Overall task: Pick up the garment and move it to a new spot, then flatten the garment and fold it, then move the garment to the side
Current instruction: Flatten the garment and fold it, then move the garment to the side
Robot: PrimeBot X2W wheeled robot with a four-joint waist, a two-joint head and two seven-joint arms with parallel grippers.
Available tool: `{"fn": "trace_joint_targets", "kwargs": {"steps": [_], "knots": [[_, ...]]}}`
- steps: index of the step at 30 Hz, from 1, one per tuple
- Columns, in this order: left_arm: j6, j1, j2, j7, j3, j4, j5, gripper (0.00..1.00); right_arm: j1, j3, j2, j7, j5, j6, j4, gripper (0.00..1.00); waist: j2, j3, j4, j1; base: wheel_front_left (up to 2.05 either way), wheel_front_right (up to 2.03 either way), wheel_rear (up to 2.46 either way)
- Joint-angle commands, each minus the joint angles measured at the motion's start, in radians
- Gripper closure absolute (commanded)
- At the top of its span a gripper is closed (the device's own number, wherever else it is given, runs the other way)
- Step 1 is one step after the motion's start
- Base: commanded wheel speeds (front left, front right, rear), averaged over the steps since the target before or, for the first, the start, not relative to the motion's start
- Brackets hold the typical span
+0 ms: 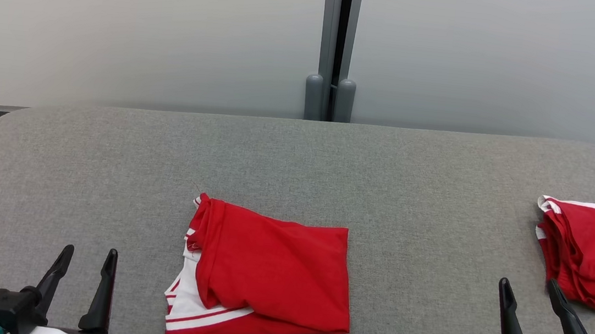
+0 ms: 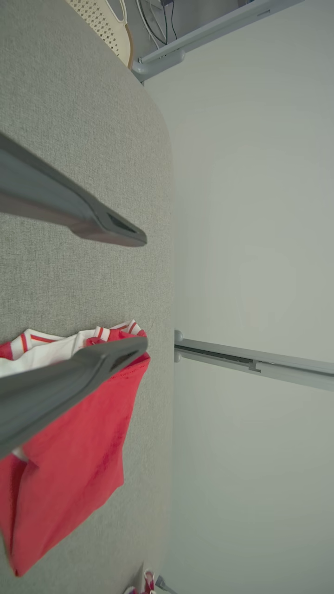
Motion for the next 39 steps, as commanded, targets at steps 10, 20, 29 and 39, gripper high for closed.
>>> {"fn": "trace_joint_targets", "kwargs": {"steps": [10, 20, 29, 39], "knots": [[0.008, -0.002, 0.009, -0.005, -0.002, 0.003, -0.009, 0.0, 0.013, -0.009, -0.003, 0.014, 0.002, 0.0, -0.008, 0.0, -0.0001, -0.001, 0.007, 0.0, 0.0, 0.0, 0.0], [0.011, -0.018, 0.012, -0.017, -0.011, -0.002, -0.013, 0.0, 0.011, -0.015, -0.001, 0.022, -0.002, 0.0, -0.014, 0.0, -0.0001, 0.0, 0.014, 0.0, 0.0, 0.0, 0.0], [-0.007, -0.077, 0.017, -0.028, -0.032, -0.032, -0.005, 0.0, 0.0, -0.029, -0.001, 0.044, -0.022, 0.0, -0.031, 0.0, -0.0001, 0.06, 0.058, 0.0, 0.0, 0.0, 0.0], [-0.052, -0.24, 0.001, -0.081, -0.047, -0.051, -0.03, 0.0, -0.111, 0.016, 0.009, 0.063, -0.041, 0.0, 0.091, 0.0, -0.0001, 0.244, 0.181, 0.0, 0.0, 0.0, 0.0]]}}
